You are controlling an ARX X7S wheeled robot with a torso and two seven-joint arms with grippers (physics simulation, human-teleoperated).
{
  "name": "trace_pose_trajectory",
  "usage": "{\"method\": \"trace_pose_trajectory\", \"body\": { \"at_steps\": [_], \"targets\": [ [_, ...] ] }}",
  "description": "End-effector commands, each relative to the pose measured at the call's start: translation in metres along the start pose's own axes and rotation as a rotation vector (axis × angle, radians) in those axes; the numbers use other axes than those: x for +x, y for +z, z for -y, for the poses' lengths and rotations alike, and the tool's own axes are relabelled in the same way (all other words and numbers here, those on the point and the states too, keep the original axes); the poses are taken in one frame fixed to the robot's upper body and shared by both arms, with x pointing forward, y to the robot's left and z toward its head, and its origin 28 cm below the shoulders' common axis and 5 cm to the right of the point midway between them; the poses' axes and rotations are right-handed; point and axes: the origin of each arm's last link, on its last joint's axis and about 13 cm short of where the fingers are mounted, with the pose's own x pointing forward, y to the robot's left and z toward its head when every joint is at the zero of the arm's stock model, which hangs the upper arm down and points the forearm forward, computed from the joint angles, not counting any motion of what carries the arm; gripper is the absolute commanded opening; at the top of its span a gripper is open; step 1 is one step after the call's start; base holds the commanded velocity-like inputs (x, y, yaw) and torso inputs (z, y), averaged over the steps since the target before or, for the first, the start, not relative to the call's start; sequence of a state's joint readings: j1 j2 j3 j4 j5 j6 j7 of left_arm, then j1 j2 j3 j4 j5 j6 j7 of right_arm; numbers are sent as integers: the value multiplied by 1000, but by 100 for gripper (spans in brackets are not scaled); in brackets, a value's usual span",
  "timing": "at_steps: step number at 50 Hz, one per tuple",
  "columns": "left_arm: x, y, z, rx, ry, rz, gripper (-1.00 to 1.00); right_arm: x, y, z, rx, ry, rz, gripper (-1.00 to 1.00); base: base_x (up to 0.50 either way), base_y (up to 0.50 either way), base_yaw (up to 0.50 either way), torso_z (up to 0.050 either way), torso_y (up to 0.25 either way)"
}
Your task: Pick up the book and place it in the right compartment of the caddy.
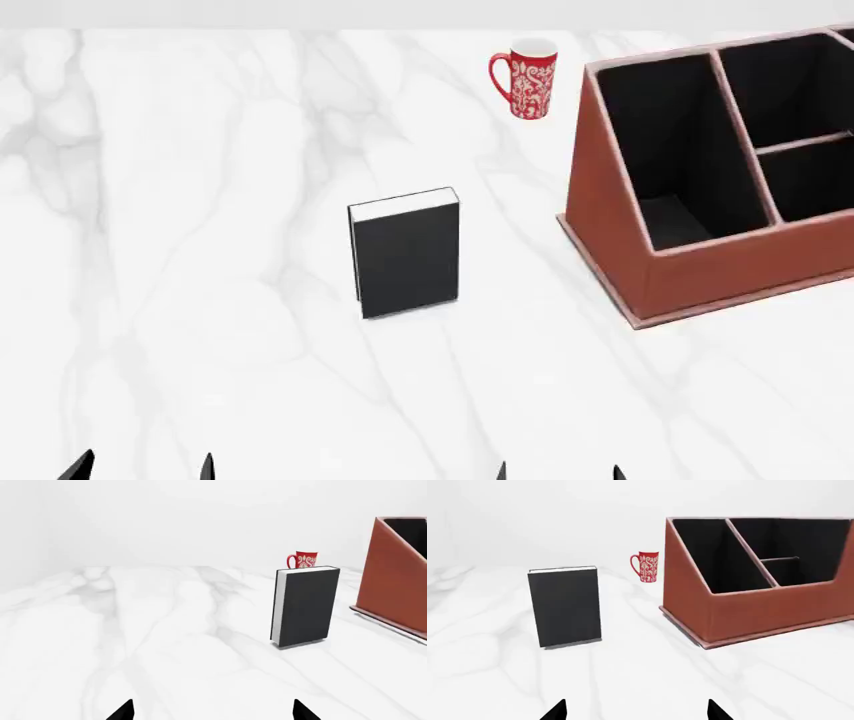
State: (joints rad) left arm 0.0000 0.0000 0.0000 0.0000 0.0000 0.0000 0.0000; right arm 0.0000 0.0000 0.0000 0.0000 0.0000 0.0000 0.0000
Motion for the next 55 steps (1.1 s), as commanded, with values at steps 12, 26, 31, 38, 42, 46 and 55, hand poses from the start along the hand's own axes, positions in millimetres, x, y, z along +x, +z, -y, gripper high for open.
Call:
{"method": "trace_pose_trajectory", "body": {
  "at_steps": [12,26,31,38,42,46,55],
  "targets": [
    [0,0,0,3,-1,-1,100,0,0,0,3,10,2,100,0,0,0,0,0],
    [5,35,-3,-77,39,-109,100,-5,50,4,-23,34,5,100,0,0,0,0,0],
    [12,78,-6,25,50,-55,100,-1,98,12,6,35,16,100,0,0,0,0,0],
    [25,134,-8,35,12,-22,100,6,138,13,-22,38,58,100,0,0,0,0,0],
    [28,145,-9,38,20,-5,100,7,147,15,-22,34,78,100,0,0,0,0,0],
    [27,149,-9,54,23,2,100,6,152,15,-43,16,103,100,0,0,0,0,0],
    [28,151,-10,53,33,8,100,6,152,14,-38,31,99,100,0,0,0,0,0]
  ]
}}
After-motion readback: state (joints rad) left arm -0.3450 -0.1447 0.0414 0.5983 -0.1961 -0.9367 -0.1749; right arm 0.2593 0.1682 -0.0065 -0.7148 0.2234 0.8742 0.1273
